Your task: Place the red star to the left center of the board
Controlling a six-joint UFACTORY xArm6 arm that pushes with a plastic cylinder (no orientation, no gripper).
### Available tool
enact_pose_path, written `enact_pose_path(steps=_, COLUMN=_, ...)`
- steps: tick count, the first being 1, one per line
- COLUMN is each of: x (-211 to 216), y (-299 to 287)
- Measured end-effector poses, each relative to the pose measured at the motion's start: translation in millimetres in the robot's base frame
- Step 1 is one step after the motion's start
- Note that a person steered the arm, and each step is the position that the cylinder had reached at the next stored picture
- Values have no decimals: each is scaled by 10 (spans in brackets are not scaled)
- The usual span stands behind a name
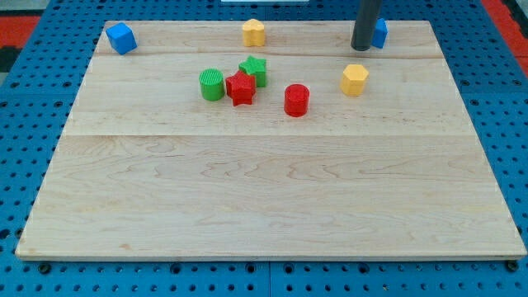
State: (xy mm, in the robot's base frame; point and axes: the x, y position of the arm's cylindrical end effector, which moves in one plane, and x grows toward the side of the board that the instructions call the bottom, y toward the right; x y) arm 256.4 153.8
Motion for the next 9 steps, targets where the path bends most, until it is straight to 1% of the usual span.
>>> enact_pose_path(steps=4, x=-21, y=-10)
enact_pose_path(steps=5, x=-92, y=-33)
enact_pose_path(steps=6, x=-114, y=-287)
enact_pose_path(steps=7, x=-73, y=-1134)
enact_pose_path(steps=8, x=271, y=-1044)
enact_pose_path(steps=9, x=866, y=-1092)
